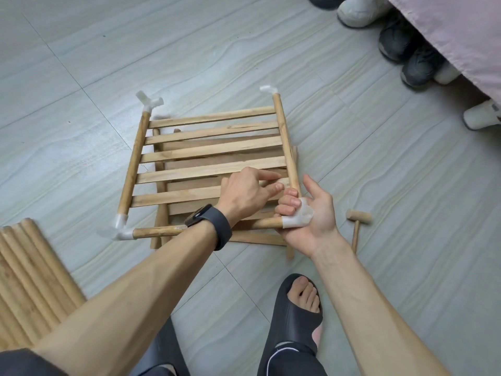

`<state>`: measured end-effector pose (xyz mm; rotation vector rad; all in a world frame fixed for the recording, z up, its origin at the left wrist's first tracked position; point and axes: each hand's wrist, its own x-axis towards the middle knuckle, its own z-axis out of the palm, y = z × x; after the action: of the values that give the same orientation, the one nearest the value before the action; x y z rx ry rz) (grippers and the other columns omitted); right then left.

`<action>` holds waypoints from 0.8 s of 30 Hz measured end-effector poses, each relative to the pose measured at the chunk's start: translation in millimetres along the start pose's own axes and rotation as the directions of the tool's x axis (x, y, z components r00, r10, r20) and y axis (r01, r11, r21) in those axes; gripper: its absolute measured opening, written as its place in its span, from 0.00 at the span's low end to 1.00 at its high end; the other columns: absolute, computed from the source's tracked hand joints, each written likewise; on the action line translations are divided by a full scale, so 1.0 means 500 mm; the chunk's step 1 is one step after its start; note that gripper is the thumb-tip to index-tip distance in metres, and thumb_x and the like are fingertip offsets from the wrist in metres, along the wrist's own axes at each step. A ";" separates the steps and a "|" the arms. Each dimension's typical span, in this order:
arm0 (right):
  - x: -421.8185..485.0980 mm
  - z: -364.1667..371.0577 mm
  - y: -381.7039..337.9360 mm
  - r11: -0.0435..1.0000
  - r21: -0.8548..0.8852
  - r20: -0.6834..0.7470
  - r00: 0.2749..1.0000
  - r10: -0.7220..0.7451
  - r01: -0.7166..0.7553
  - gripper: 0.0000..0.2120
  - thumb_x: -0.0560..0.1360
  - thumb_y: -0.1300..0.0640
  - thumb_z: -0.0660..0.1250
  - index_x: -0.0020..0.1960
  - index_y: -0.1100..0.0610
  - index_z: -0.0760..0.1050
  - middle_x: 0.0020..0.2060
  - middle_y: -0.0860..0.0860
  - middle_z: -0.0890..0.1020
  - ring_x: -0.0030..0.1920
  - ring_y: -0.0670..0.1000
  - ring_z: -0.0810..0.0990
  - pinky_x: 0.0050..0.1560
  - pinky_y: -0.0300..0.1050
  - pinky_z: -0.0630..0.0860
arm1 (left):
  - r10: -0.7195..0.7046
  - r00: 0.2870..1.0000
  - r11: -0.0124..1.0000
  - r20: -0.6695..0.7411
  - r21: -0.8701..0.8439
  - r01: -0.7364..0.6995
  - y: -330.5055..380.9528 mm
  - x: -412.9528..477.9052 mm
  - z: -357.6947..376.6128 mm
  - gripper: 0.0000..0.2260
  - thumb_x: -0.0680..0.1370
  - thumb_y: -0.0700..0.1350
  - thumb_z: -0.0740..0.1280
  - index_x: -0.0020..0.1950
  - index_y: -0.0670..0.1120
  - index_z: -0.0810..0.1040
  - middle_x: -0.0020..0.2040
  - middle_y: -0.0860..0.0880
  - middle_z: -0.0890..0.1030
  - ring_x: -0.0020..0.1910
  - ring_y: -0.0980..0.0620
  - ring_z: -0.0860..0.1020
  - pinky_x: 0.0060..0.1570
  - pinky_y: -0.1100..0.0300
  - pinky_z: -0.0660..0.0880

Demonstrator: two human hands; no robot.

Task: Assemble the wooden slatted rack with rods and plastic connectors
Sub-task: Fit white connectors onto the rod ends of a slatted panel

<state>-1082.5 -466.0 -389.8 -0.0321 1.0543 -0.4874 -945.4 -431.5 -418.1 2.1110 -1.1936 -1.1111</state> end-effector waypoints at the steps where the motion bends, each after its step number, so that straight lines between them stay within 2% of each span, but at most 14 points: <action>1: 0.000 -0.002 -0.001 1.000 -0.008 -0.010 1.000 0.010 -0.010 0.24 0.81 0.41 0.60 0.35 0.57 0.72 0.26 0.46 0.67 0.28 0.44 0.61 0.36 0.37 0.56 | -0.003 1.000 1.000 0.002 0.016 0.003 -0.003 -0.001 0.005 0.14 0.78 0.63 0.67 0.62 0.62 0.81 0.59 0.58 0.84 0.64 0.50 0.78 0.66 0.47 0.69; 4: 0.002 -0.013 -0.002 0.995 -0.098 -0.074 0.997 0.021 -0.028 0.25 0.82 0.38 0.56 0.35 0.54 0.67 0.23 0.45 0.65 0.20 0.43 0.62 0.37 0.39 0.55 | 0.004 1.000 0.998 0.020 -0.059 -0.003 -0.016 -0.008 0.017 0.13 0.78 0.62 0.68 0.61 0.63 0.82 0.57 0.58 0.85 0.63 0.50 0.78 0.65 0.45 0.70; 6: 0.005 -0.017 0.001 0.987 -0.160 -0.109 0.994 0.003 -0.020 0.26 0.82 0.37 0.55 0.33 0.53 0.66 0.21 0.45 0.64 0.19 0.44 0.61 0.36 0.40 0.56 | 0.006 1.000 0.995 0.019 -0.098 -0.004 -0.021 -0.006 0.021 0.12 0.77 0.62 0.69 0.60 0.63 0.82 0.56 0.58 0.85 0.62 0.50 0.79 0.65 0.44 0.70; 9: 0.003 -0.015 0.004 0.991 -0.129 -0.097 0.995 0.002 -0.015 0.26 0.82 0.38 0.56 0.32 0.54 0.65 0.21 0.45 0.64 0.19 0.44 0.61 0.35 0.40 0.56 | -0.017 1.000 0.997 0.015 -0.069 0.018 -0.019 -0.004 0.019 0.12 0.78 0.61 0.69 0.60 0.63 0.83 0.57 0.58 0.85 0.63 0.50 0.78 0.65 0.45 0.70; 12: 0.003 -0.017 0.010 0.990 -0.144 -0.074 0.997 -0.019 0.008 0.28 0.82 0.38 0.55 0.29 0.53 0.66 0.20 0.45 0.63 0.18 0.44 0.59 0.35 0.41 0.56 | -0.027 0.999 0.986 0.042 -0.165 0.034 -0.024 0.002 0.013 0.11 0.77 0.60 0.71 0.58 0.62 0.84 0.54 0.60 0.85 0.62 0.52 0.79 0.66 0.46 0.71; 14: 0.006 -0.018 0.020 0.990 -0.141 -0.080 0.996 -0.029 0.017 0.28 0.83 0.39 0.55 0.28 0.53 0.66 0.19 0.45 0.62 0.18 0.44 0.59 0.34 0.40 0.55 | -0.015 0.999 0.989 0.044 -0.149 0.022 -0.023 0.000 0.011 0.11 0.77 0.59 0.72 0.58 0.61 0.84 0.55 0.59 0.85 0.63 0.53 0.78 0.67 0.46 0.70; 16: 0.005 -0.020 0.026 0.995 -0.089 -0.095 0.995 -0.043 0.035 0.26 0.84 0.42 0.55 0.32 0.55 0.69 0.21 0.45 0.63 0.18 0.44 0.60 0.32 0.37 0.57 | -0.010 0.999 0.996 0.045 -0.087 0.014 -0.016 -0.006 0.014 0.12 0.77 0.58 0.71 0.59 0.60 0.84 0.57 0.58 0.85 0.63 0.52 0.78 0.67 0.46 0.69; 19: 0.004 -0.018 0.023 0.990 -0.093 -0.090 0.989 -0.115 0.107 0.20 0.85 0.47 0.54 0.43 0.58 0.73 0.24 0.45 0.66 0.18 0.43 0.61 0.22 0.34 0.58 | 0.007 0.999 0.993 0.050 -0.118 -0.001 -0.014 -0.016 0.019 0.12 0.76 0.60 0.71 0.58 0.62 0.84 0.56 0.59 0.85 0.63 0.53 0.78 0.67 0.46 0.70; 21: 0.005 -0.013 0.011 0.986 -0.121 -0.092 0.987 -0.130 0.118 0.19 0.85 0.47 0.55 0.46 0.59 0.74 0.26 0.46 0.68 0.20 0.43 0.64 0.21 0.34 0.61 | 0.025 0.998 0.985 0.060 -0.170 -0.014 -0.016 -0.017 0.015 0.12 0.75 0.62 0.70 0.57 0.64 0.83 0.54 0.61 0.85 0.62 0.55 0.79 0.66 0.46 0.71; 24: 0.010 -0.002 -0.004 0.980 -0.171 -0.080 0.990 -0.120 0.105 0.21 0.84 0.45 0.56 0.53 0.62 0.78 0.28 0.49 0.74 0.25 0.46 0.73 0.26 0.38 0.73 | 0.029 0.998 0.980 0.059 -0.198 -0.017 -0.015 -0.010 -0.005 0.14 0.76 0.59 0.72 0.60 0.59 0.84 0.57 0.59 0.84 0.64 0.56 0.77 0.67 0.48 0.72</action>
<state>-1082.2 -469.7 -393.7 -0.2205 1.1837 -0.5062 -941.4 -423.5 -420.1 1.9214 -1.0833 -1.2387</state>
